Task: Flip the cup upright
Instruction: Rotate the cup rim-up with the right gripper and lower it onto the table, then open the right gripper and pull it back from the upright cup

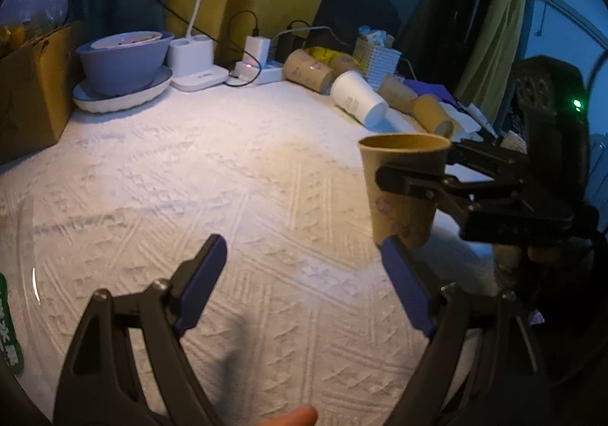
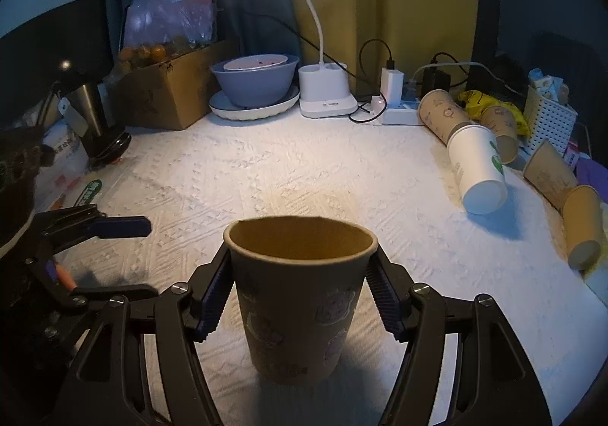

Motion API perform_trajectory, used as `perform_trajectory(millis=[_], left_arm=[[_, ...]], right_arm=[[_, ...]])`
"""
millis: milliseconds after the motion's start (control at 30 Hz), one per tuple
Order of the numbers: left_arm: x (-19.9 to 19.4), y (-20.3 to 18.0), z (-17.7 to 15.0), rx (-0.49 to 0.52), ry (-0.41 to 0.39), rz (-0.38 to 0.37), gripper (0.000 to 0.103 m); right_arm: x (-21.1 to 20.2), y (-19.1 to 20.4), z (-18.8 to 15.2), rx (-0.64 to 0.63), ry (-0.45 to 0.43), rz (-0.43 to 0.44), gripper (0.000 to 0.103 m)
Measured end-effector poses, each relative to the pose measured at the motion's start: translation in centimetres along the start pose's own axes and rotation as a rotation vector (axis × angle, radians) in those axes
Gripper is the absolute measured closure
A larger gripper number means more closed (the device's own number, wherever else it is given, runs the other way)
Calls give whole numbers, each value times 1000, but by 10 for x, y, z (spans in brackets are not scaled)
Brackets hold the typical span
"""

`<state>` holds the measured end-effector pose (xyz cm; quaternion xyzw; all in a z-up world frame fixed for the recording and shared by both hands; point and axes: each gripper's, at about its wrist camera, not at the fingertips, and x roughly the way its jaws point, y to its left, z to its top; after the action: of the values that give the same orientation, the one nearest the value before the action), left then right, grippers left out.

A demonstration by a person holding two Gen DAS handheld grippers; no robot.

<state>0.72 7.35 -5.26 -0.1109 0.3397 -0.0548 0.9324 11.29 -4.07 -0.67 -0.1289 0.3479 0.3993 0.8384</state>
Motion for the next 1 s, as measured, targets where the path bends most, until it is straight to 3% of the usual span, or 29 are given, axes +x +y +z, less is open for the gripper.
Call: perform_trajectory(millis=[600, 1000], left_arm=[[3, -30, -7, 45, 10, 1, 18], [-7, -44, -9, 52, -46, -28, 18]], right_arm=[[-45, -2, -39, -17, -45, -87, 34], [-55, -4, -48, 15, -60, -125, 31]])
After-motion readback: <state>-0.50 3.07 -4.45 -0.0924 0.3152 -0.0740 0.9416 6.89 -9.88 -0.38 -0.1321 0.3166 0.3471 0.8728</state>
